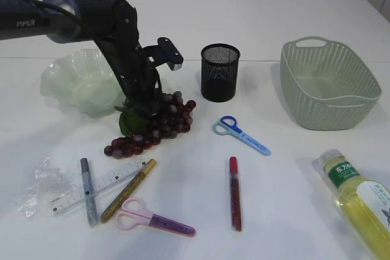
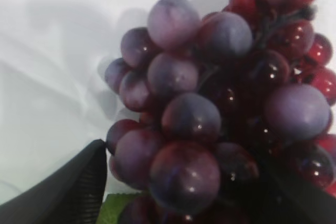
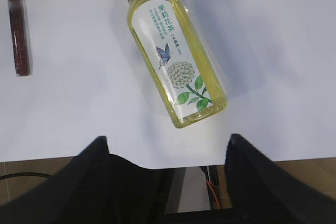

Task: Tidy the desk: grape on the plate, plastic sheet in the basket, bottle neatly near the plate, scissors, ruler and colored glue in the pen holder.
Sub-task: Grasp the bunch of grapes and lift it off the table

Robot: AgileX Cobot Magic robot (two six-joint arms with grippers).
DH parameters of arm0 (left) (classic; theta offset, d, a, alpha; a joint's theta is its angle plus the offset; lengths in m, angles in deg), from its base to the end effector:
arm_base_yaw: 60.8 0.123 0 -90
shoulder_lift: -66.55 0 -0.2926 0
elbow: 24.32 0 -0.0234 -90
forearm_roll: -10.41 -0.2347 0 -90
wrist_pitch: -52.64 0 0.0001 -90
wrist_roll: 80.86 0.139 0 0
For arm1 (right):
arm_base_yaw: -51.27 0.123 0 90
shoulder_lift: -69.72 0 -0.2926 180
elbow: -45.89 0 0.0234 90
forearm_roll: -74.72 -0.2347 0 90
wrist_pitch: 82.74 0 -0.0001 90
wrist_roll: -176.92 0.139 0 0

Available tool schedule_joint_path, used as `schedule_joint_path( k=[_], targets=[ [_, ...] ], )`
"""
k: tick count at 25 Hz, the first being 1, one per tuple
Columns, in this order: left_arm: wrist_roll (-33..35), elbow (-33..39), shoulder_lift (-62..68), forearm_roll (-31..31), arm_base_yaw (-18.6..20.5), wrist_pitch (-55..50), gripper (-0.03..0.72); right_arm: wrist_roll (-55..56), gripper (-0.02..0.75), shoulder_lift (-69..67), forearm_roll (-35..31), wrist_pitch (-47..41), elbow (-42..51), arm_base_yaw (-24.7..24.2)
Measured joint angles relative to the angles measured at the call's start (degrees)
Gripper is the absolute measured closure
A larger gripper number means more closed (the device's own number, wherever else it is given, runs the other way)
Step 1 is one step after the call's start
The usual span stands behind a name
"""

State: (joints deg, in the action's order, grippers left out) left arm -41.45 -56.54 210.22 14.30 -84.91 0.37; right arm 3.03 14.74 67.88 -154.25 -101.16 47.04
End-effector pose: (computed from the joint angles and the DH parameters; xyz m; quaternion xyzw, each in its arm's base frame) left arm 0.4549 -0.2117 0.0991 0.5065 0.8500 -0.0104 0.1442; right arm 0.1153 0.0072 0.2652 0.0970 0.9774 0.0620 0.1771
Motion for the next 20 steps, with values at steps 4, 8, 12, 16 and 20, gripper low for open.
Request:
schedule_joint_path(
  k=[4,8,12,16,20],
  targets=[
    [0.00,-0.31,1.03,-0.22,0.19,0.49,0.162,-0.13,0.207,0.00,0.13,0.00,0.00,0.00],
    [0.00,-0.35,2.35,-0.22,0.19,1.19,0.309,-0.13,0.207,0.00,0.24,0.00,0.00,0.00],
    [0.00,-0.58,2.35,0.24,0.19,2.14,0.445,-0.13,0.207,0.00,0.24,0.00,0.00,0.00],
    [0.00,-0.70,2.25,0.58,0.19,2.36,0.470,-0.13,0.207,0.00,0.24,0.04,0.00,0.00],
    [-3.82,-3.41,2.25,0.67,0.19,0.78,0.479,-0.13,0.207,0.00,0.24,0.04,0.00,0.00]
  ],
)
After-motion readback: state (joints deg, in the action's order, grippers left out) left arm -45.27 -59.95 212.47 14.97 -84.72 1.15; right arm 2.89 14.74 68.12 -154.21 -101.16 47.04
